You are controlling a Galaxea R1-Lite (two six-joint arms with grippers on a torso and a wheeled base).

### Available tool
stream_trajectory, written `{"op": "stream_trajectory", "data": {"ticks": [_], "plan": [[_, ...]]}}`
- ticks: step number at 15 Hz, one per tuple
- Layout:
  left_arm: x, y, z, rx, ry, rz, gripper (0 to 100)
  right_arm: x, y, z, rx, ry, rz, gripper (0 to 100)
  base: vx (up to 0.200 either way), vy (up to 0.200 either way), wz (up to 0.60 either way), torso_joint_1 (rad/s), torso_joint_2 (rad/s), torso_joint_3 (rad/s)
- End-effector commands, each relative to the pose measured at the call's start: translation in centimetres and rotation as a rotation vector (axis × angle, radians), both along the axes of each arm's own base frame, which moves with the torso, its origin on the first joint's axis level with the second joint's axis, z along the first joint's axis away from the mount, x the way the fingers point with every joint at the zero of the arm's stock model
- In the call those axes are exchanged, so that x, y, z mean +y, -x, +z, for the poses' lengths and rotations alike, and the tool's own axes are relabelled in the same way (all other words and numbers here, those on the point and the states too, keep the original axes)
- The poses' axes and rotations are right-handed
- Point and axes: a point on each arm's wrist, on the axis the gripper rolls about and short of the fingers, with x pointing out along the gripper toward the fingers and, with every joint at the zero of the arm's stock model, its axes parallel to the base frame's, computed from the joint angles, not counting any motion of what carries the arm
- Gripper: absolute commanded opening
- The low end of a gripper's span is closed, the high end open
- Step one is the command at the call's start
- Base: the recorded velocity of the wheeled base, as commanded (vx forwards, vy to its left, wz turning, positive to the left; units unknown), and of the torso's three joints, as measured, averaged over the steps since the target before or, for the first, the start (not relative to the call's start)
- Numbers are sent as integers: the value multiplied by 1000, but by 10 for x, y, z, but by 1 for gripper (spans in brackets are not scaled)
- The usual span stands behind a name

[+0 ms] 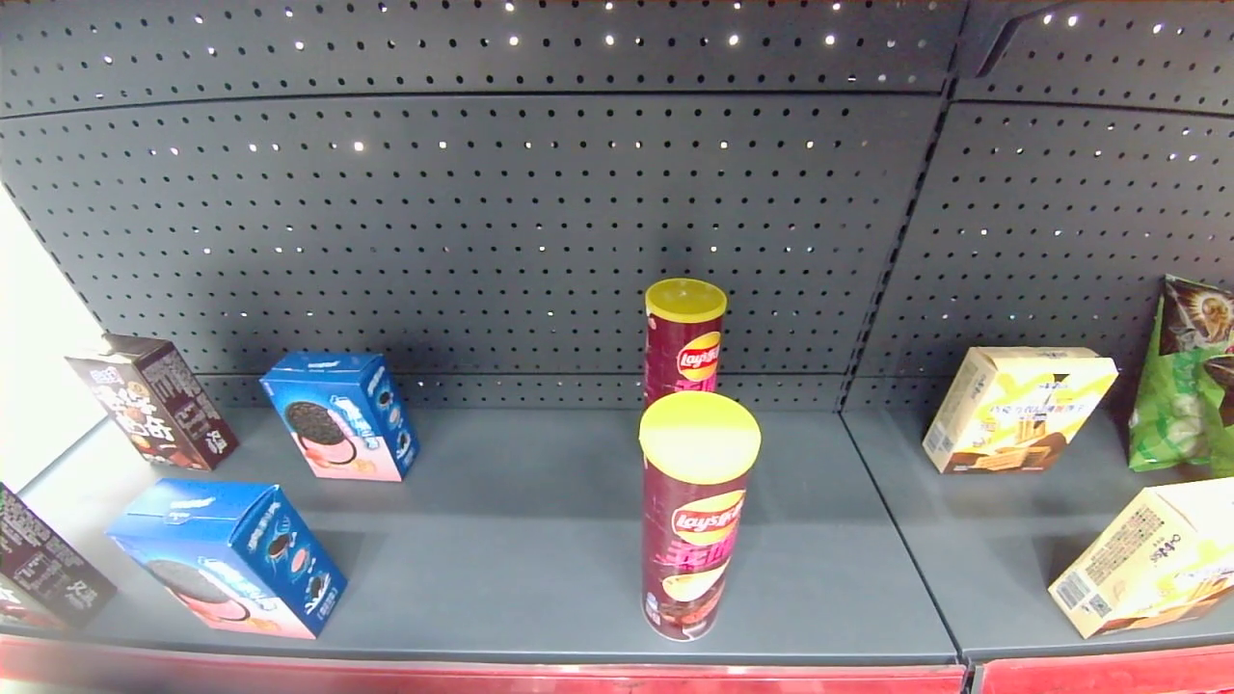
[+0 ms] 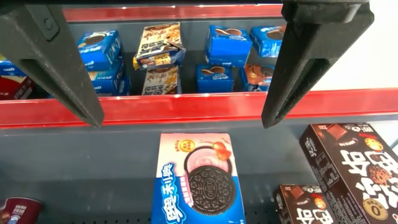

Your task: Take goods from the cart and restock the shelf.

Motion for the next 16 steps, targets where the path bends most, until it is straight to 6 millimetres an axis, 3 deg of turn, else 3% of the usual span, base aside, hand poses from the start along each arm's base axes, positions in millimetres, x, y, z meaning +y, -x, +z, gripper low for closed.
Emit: {"op": "stream_trajectory", "data": {"ticks": [1,16], "plan": [[0,0,0,1,0,0,100,0,0,0,1,0,1,100,0,0,0,0,0,0],[0,0,0,1,0,2,100,0,0,0,1,0,2,100,0,0,0,0,0,0]]}}
